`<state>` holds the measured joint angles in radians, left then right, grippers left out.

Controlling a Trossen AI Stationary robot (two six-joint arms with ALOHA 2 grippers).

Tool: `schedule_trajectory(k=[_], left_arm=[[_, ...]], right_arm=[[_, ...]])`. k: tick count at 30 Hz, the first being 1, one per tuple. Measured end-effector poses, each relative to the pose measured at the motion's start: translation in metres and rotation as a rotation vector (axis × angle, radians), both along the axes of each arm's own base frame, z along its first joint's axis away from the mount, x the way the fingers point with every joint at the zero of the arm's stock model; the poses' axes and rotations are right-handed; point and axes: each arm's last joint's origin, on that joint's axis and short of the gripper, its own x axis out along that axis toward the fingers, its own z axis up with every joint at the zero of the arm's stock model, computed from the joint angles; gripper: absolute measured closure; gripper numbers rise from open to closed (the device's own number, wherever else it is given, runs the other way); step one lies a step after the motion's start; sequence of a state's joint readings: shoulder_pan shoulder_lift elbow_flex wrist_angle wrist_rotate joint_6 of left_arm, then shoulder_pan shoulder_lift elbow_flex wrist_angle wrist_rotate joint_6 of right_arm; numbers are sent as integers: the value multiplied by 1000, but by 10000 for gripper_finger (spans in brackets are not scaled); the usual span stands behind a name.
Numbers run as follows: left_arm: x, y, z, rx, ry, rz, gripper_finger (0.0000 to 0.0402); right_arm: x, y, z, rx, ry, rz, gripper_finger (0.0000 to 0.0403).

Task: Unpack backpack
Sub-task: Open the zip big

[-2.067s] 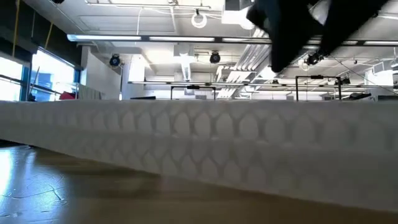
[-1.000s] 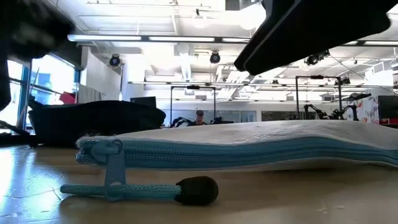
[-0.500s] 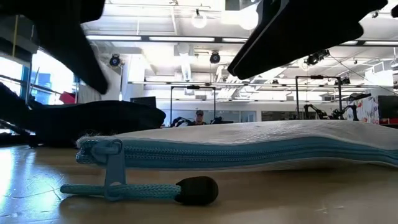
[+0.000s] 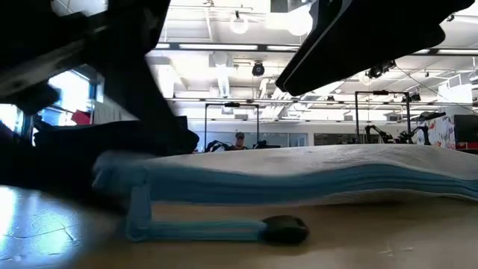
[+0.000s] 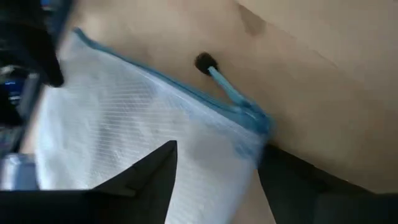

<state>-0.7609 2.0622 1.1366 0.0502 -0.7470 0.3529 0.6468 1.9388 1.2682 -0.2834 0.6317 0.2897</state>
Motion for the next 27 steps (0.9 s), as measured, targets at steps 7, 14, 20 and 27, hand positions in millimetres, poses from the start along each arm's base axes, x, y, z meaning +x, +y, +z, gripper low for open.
schedule_trajectory(k=[7, 14, 20, 27], left_arm=[[18, 2, 22, -67, -205, 230, 366], [37, 23, 31, -115, -314, 441, 399], [34, 35, 27, -97, -334, 575, 401], [34, 37, 26, -156, -359, 618, 401]], right_arm=[[-1, 2, 0, -1, 0, 6, 238], [-7, 14, 8, -103, -91, -29, 238], [-6, 24, 22, -41, -143, -59, 238], [6, 7, 18, 97, -151, -175, 238]])
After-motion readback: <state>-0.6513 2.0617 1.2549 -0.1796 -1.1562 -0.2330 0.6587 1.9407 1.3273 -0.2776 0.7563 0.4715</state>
